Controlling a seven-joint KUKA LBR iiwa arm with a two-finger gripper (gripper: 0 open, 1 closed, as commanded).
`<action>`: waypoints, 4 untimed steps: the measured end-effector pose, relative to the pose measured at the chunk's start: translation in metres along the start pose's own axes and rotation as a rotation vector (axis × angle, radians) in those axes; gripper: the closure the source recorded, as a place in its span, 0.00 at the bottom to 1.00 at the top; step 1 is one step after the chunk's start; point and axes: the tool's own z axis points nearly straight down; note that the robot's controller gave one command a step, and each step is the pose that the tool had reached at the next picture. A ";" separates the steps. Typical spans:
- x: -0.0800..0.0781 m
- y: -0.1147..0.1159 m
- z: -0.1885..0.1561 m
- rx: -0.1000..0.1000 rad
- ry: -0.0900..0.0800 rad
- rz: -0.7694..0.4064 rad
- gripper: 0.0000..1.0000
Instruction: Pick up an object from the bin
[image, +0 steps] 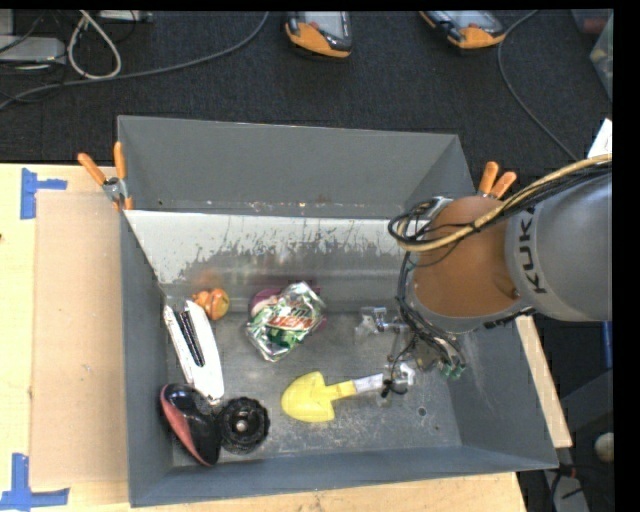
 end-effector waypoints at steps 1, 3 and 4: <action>0.002 0.032 0.010 -0.005 0.011 -0.169 0.00; 0.011 0.033 0.038 -0.005 0.005 -0.184 1.00; 0.011 0.033 0.038 -0.005 0.005 -0.185 1.00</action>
Offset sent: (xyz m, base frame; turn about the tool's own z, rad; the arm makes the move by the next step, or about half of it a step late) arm -0.0033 0.0321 -0.0383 -0.1214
